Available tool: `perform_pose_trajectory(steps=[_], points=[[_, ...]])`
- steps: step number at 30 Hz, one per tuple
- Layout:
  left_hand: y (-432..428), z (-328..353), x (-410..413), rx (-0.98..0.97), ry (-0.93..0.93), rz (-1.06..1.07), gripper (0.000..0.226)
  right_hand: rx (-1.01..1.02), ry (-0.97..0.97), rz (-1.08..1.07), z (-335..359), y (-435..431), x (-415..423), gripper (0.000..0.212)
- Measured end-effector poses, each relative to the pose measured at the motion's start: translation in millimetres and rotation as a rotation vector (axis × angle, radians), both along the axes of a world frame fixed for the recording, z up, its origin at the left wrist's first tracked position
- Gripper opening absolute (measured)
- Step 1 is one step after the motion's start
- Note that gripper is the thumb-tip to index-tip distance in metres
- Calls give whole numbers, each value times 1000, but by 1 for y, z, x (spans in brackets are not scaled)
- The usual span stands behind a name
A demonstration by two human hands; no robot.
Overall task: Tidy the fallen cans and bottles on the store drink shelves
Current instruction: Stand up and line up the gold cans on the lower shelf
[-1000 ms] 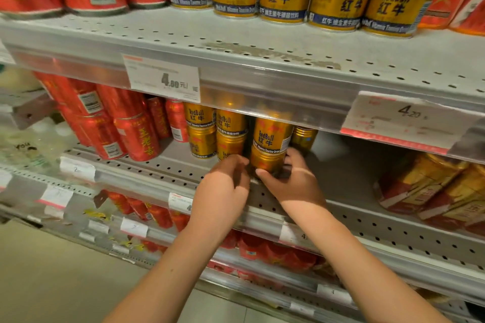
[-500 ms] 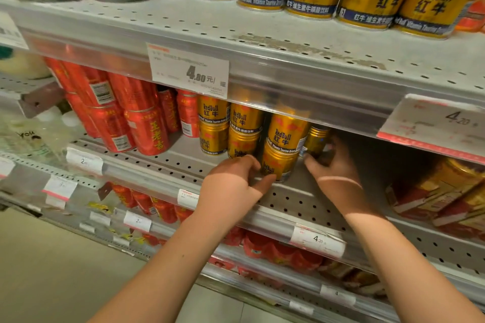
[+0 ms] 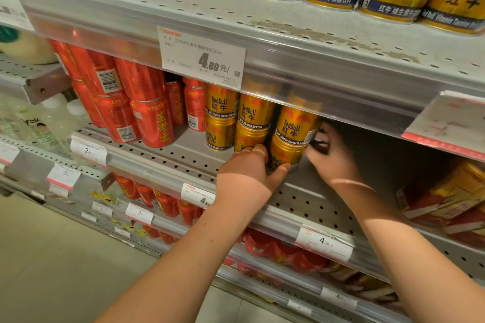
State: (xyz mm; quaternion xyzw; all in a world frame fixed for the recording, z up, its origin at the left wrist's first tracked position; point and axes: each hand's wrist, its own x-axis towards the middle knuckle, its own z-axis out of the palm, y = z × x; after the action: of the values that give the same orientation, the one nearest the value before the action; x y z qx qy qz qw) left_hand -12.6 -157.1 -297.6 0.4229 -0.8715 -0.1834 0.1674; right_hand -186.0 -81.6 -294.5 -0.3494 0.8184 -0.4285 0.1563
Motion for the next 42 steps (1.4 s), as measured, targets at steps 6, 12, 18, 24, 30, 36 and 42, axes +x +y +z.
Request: perform_pose_trajectory(steps=[6, 12, 18, 24, 30, 36, 42], points=[[-5, 4, 28, 55, 180, -30, 33, 17, -65, 17, 3, 9, 4, 48], [-69, 2, 84, 116, 475, 192, 28, -96, -16, -11, -3, 44, 30, 50], [-91, 3, 72, 212, 289, 16, 49, -18, -78, 23, -6, 20, 58, 75], [-90, 1, 66, 162, 292, 91, 53, -24, 7, -45, -10, 6, 63, 64], [-89, -1, 66, 138, 322, 84, 52, -23, -23, -36, -10, 9, 62, 68], [-92, 0, 70, 167, 300, 41, 51, -38, -14, -137, -15, 7, 64, 65], [-95, 0, 72, 155, 274, 83, 47, -45, 20, -189, -18, 6, 66, 50]])
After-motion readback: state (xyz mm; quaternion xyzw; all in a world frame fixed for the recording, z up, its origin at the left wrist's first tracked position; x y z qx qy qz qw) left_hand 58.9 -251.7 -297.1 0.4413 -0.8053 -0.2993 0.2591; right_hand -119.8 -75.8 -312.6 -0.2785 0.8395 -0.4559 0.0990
